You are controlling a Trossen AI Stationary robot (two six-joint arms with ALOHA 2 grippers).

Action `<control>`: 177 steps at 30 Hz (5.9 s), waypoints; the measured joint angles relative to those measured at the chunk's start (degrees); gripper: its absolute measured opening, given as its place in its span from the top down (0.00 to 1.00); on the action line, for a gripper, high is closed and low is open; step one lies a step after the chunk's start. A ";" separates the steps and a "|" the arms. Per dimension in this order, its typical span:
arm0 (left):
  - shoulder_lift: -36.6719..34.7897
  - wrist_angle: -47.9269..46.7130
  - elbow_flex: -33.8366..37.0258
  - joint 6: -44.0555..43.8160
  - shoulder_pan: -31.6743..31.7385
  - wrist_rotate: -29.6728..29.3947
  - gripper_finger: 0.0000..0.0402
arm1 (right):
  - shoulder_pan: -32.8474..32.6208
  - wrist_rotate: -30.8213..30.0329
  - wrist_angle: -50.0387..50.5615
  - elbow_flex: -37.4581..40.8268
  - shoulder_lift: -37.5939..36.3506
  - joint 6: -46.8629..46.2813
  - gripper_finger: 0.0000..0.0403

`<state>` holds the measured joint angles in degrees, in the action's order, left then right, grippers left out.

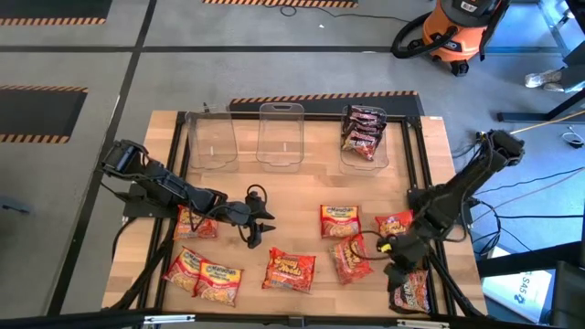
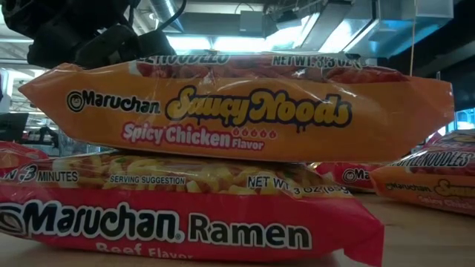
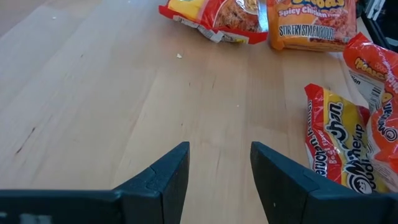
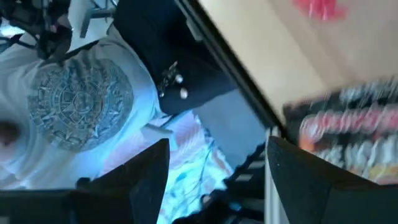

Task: Sort Maruchan noodles
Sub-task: Put the black noodle pack into the right transparent bin

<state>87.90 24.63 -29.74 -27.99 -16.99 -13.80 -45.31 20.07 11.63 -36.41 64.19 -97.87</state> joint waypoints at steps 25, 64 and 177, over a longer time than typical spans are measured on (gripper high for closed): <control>0.00 0.80 0.00 0.07 1.03 -7.13 0.59 | -11.66 2.77 14.19 -5.11 13.92 -2.60 0.38; 16.04 -15.03 -37.37 12.83 -9.01 0.54 0.59 | -11.07 -18.97 13.13 -14.16 21.70 2.23 0.38; 53.57 -5.08 -75.43 -3.17 -10.54 -1.54 0.59 | -16.94 -34.55 -0.91 -19.69 37.21 42.84 0.38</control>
<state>141.47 19.55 -105.16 -31.16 -27.53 -15.35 -62.25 -14.48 10.72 -56.10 101.40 -55.02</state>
